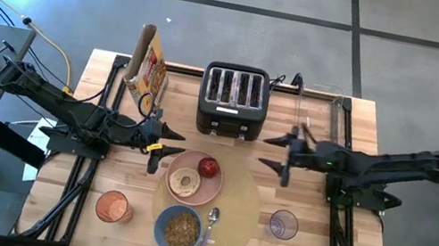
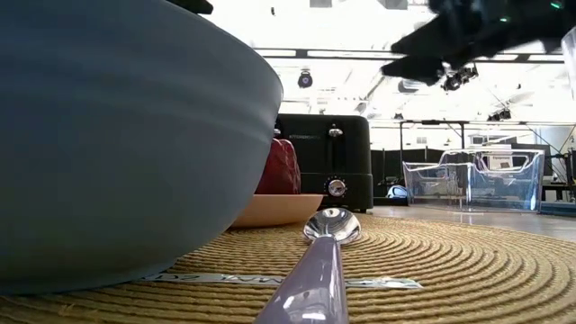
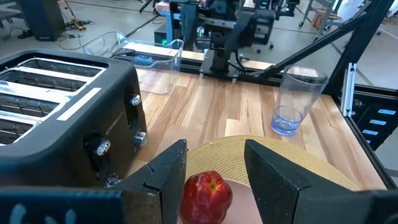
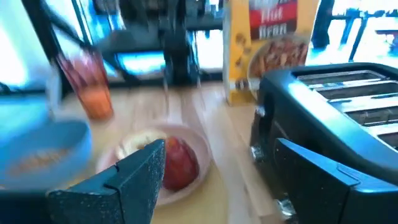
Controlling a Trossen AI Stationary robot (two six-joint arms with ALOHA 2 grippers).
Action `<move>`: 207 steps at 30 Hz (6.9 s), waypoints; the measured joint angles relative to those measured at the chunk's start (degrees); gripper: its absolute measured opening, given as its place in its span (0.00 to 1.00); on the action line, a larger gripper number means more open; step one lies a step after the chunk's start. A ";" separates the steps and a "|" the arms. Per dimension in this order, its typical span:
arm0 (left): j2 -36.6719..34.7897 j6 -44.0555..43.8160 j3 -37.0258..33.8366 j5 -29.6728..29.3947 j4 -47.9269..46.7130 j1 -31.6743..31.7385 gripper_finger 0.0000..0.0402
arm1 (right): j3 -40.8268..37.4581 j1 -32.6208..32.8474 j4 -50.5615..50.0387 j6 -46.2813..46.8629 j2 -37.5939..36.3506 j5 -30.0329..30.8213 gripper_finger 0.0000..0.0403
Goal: Arrange a breakfast setting
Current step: Return to Home Position
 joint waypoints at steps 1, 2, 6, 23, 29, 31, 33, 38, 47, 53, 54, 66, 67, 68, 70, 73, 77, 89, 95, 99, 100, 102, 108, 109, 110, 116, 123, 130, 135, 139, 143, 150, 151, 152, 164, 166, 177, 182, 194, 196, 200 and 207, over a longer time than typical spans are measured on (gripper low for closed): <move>0.00 0.00 0.00 0.00 -0.01 0.02 0.38 | -2.49 -0.15 2.33 1.73 -2.67 -0.16 0.71; 0.00 0.00 0.00 -0.01 0.02 0.00 0.38 | -4.60 -0.24 3.74 2.52 -5.40 -0.31 0.71; -0.01 0.00 0.00 0.00 0.02 0.01 0.38 | -11.10 -0.25 4.19 1.51 -16.79 -0.38 0.71; 0.00 0.00 0.00 0.00 0.02 0.02 0.38 | -23.26 -0.25 -0.70 0.59 -43.99 -1.61 0.71; 0.00 0.00 0.01 0.00 -0.01 0.02 0.38 | -23.26 -0.25 -6.44 1.86 -43.95 -1.54 0.71; 0.00 0.00 0.00 0.00 0.01 0.00 0.38 | -23.26 -0.25 -8.34 1.86 -43.95 -1.54 0.71; 0.00 0.00 0.00 0.00 -0.01 0.02 0.38 | -23.26 -0.25 -9.45 1.96 -43.92 -1.54 0.71; 0.00 0.00 0.00 0.00 -0.01 0.02 0.38 | -23.26 -0.25 -9.54 2.32 -43.92 -1.35 0.71; 0.00 0.00 0.00 0.00 -0.01 0.01 0.38 | -23.26 -0.25 -9.54 2.32 -43.92 0.10 0.71; -3.65 -0.01 -2.94 0.31 0.41 -0.26 0.38 | -23.26 -0.25 -9.53 2.32 -43.92 0.10 0.71; -5.27 0.00 -4.10 0.80 0.65 -0.31 0.38 | -23.26 -0.25 -9.54 2.32 -43.92 0.10 0.71; -25.28 -0.01 -22.66 1.50 -0.11 4.20 0.38 | -23.26 -0.25 -9.91 2.32 -43.90 0.12 0.71; -26.26 -0.02 -23.60 1.48 -0.49 4.44 0.38 | -23.26 -0.25 -9.91 2.32 -43.90 0.12 0.71; -27.24 0.00 -24.40 1.47 -1.12 4.63 0.38 | -23.26 -0.25 -9.92 2.32 -43.90 0.12 0.71; -29.62 -0.02 -25.60 1.49 -2.94 4.67 0.38 | -23.26 -0.25 -9.92 2.32 -43.90 0.12 0.71; -33.96 0.00 -26.36 1.51 -7.35 4.63 0.38 | -23.26 -0.25 -9.93 2.32 -43.90 0.12 0.71; -39.81 0.00 -26.38 1.51 -13.07 4.92 0.38 | -23.26 -0.25 -9.91 2.32 -43.90 0.12 0.71; -51.80 0.00 -26.38 1.49 -14.93 11.29 0.38 | -23.29 -3.49 -9.94 2.32 -43.90 0.12 0.71; -54.67 0.00 -26.43 1.43 -13.86 14.62 0.38 | -23.29 -8.59 -10.59 2.30 -44.03 0.20 0.71; -54.69 0.00 -27.17 1.44 -13.48 15.67 0.38 | -23.31 -10.54 -11.93 2.32 -44.08 0.16 0.71; -54.65 0.00 -27.36 1.50 -13.83 15.97 0.38 | -23.31 -10.99 -12.45 2.32 -44.08 0.15 0.71; -54.71 0.00 -27.86 1.47 -12.92 16.39 0.38 | -23.31 -11.92 -12.47 2.30 -44.08 0.13 0.71; -54.47 0.02 -31.47 1.59 -11.34 17.84 0.38 | -23.33 -13.56 -12.45 2.32 -44.08 0.12 0.71; -54.62 0.00 -31.45 1.56 -10.65 17.87 0.38 | -23.33 -13.54 -12.45 2.32 -44.08 0.12 0.71; -54.71 0.02 -31.41 1.52 -10.36 17.88 0.38 | -23.33 -13.54 -12.45 2.32 -44.08 0.12 0.71; -54.69 0.02 -31.99 1.34 -10.25 17.87 0.38 | -23.33 -13.52 -12.47 2.32 -44.08 0.03 0.71; -54.69 0.00 -31.95 1.48 -8.95 17.87 0.38 | -23.33 -13.52 -12.47 2.32 -44.08 -0.01 0.71; -54.62 -0.19 -35.69 1.53 3.14 17.87 0.38 | -23.35 -13.52 -12.45 2.31 -44.10 -0.10 0.71; -54.62 -0.04 -35.69 1.51 3.07 17.85 0.38 | -23.35 -13.52 -12.45 2.32 -44.10 -0.10 0.71; -54.62 -0.04 -35.69 1.49 3.05 17.85 0.38 | -23.35 -13.52 -12.45 2.32 -44.01 -0.10 0.71; -54.62 -0.02 -35.69 1.49 3.03 17.85 0.38 | -23.35 -13.52 -12.45 2.31 -43.99 -0.10 0.71; -54.62 -0.02 -35.69 1.49 3.03 17.85 0.38 | -23.37 -13.52 -12.45 2.32 -43.99 -0.10 0.71; -54.62 -0.02 -35.69 1.49 3.01 17.85 0.38 | -23.37 -13.52 -12.45 2.32 -43.99 -0.10 0.71; -54.62 -0.02 -35.69 1.49 3.01 17.85 0.38 | -23.37 -13.52 -12.45 2.32 -43.99 -0.10 0.71; -54.62 -0.64 -35.67 1.52 3.01 17.85 0.38 | -23.37 -13.52 -12.43 2.30 -43.99 -0.10 0.71; -54.62 -0.68 -35.65 2.35 3.03 17.75 0.38 | -23.37 -13.52 -12.45 2.32 -43.99 -0.10 0.71; -54.62 9.17 -35.65 18.07 2.59 17.72 0.38 | -23.37 -13.52 -12.45 2.32 -43.97 -0.10 0.71; -54.62 10.33 -35.65 22.70 -0.08 17.71 0.38 | -23.37 -13.52 -12.44 2.31 -43.97 -0.10 0.71; -54.62 12.94 -35.65 21.81 -0.31 17.76 0.38 | -23.37 -13.51 -12.45 2.32 -43.97 -0.10 0.71; -54.62 11.85 -35.65 21.79 -0.31 17.76 0.38 | -23.37 -13.51 -12.45 2.32 -43.97 -0.10 0.71; -54.62 10.51 -35.65 21.81 -0.29 17.76 0.38 | -23.37 -13.52 -12.45 2.30 -43.97 -0.08 0.71; -54.62 8.29 -35.65 21.81 -0.10 17.76 0.38 | -23.37 -13.50 -12.45 2.32 -43.97 -0.10 0.71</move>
